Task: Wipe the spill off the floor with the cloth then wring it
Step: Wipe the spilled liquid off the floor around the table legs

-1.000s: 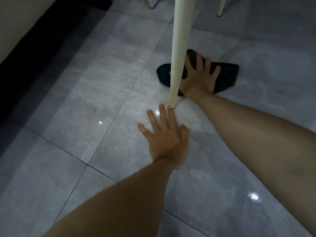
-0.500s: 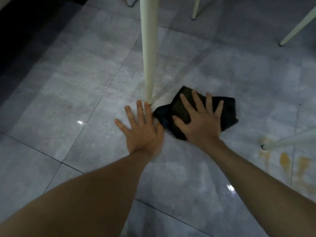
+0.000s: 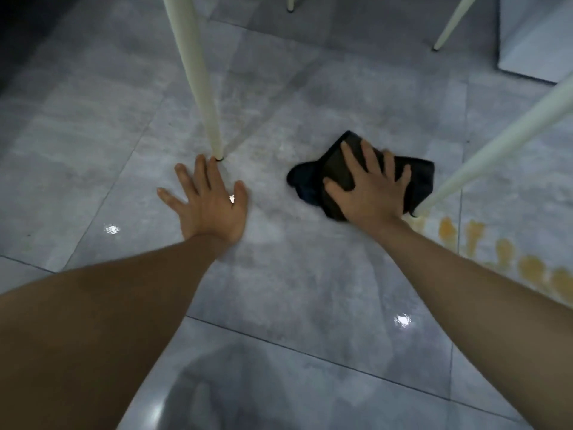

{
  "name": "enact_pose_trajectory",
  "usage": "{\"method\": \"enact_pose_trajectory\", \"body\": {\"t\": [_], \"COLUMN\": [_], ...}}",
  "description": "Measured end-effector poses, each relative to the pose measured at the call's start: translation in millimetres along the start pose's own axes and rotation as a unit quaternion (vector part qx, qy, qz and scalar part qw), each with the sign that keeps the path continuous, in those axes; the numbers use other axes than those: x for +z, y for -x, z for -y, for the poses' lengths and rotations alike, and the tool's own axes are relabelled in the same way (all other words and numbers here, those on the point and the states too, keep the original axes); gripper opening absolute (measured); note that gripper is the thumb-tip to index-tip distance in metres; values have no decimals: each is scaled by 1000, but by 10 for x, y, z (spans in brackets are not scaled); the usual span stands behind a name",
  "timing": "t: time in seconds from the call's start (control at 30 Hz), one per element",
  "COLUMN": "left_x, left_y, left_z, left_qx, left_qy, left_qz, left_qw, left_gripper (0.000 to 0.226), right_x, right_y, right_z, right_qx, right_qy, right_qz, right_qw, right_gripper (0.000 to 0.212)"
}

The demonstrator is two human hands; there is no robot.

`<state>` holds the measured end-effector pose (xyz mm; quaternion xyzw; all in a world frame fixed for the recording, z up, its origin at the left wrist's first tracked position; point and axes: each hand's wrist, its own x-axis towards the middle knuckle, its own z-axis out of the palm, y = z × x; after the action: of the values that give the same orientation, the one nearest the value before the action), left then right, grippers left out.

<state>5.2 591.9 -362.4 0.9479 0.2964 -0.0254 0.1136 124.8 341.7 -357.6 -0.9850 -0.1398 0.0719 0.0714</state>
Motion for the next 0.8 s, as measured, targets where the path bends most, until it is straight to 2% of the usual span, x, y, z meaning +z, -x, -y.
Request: {"method": "enact_pose_trajectory", "body": {"t": [0.07, 0.1, 0.23, 0.33, 0.4, 0.47, 0.6, 0.67, 0.8], "left_x": [-10, -18, -83, -118, -60, 17, 83, 71, 74], "left_y": [-4, 7, 138, 235, 363, 508, 743, 804, 888], "left_z": [-9, -12, -89, -71, -85, -142, -235, -250, -393], "left_qx": [-1, -2, 32, 101, 160, 186, 139, 153, 180], "left_qy": [24, 28, 13, -6, -21, -16, -5, -9, -21], "left_qz": [-24, -34, -106, -158, -126, -75, 15, 39, 78], "left_qw": [999, 999, 994, 982, 979, 980, 990, 987, 980], "left_gripper": [70, 67, 47, 35, 38, 44, 57, 59, 60], "right_x": [-35, -33, 84, 51, 2, 13, 167, 195, 79], "right_y": [-139, -68, 820, 782, 542, 473, 1293, 1515, 1180], "right_z": [81, 170, 117, -68, 57, 253, 136, -163, -291], "right_qx": [38, 30, -118, -92, -37, -20, -119, -120, -7], "right_qy": [-5, -11, -16, -8, -17, -22, -39, -24, -6], "right_qz": [12, 5, -37, -20, 5, 14, -50, -61, -43], "right_qw": [999, 999, 992, 995, 999, 999, 991, 991, 999], "right_gripper": [85, 84, 77, 79, 82, 81, 72, 72, 76]}}
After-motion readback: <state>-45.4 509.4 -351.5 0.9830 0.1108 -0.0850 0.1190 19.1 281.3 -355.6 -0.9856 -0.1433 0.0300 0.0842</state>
